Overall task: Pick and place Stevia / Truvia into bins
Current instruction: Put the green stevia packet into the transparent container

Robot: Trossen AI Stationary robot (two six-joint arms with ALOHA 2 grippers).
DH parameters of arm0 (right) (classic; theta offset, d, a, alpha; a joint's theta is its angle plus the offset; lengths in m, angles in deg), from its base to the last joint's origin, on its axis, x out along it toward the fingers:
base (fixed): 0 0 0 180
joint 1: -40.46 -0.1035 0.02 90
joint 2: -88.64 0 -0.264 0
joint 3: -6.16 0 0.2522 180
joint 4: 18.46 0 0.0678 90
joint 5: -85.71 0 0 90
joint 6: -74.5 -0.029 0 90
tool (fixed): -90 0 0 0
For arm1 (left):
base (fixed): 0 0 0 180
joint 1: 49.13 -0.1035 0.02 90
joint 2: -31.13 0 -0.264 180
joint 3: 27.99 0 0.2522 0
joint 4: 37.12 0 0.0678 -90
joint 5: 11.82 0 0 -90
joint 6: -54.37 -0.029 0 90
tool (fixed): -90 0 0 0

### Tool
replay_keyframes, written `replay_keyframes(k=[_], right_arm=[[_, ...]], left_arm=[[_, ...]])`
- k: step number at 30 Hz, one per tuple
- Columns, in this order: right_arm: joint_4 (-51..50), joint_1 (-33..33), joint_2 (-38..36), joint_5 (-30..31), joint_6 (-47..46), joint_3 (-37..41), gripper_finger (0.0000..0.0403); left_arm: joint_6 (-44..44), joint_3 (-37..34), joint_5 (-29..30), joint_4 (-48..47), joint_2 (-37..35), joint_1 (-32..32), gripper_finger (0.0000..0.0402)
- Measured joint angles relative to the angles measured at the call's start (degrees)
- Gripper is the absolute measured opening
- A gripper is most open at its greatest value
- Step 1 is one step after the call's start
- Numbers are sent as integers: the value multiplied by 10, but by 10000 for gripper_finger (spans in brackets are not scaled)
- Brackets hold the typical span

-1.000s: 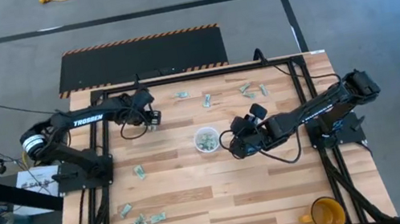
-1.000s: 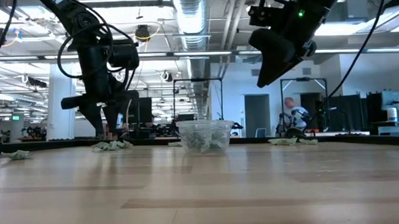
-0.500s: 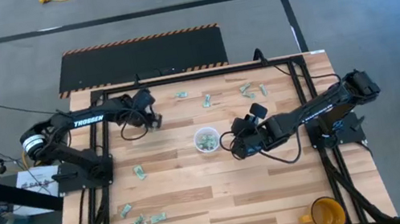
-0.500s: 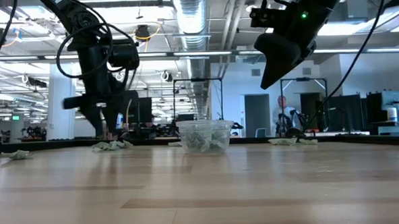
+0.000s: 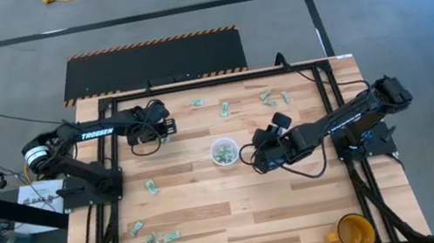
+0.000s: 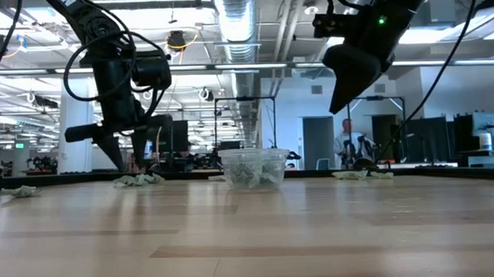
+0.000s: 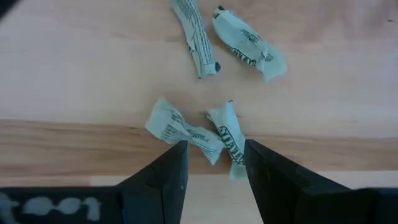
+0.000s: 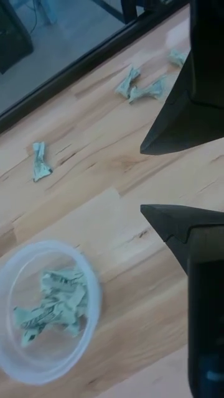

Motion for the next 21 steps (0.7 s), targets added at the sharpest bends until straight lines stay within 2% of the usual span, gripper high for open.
replay_keyframes(k=[5,15,21], right_arm=[[-18,0,0,0,0,0,134],[-41,8,0,0,2,0,134],[-44,22,0,0,2,0,134]], left_arm=[[3,0,-18,4,0,1,146],[31,0,-8,-4,0,6,148],[25,0,10,-6,0,9,175]])
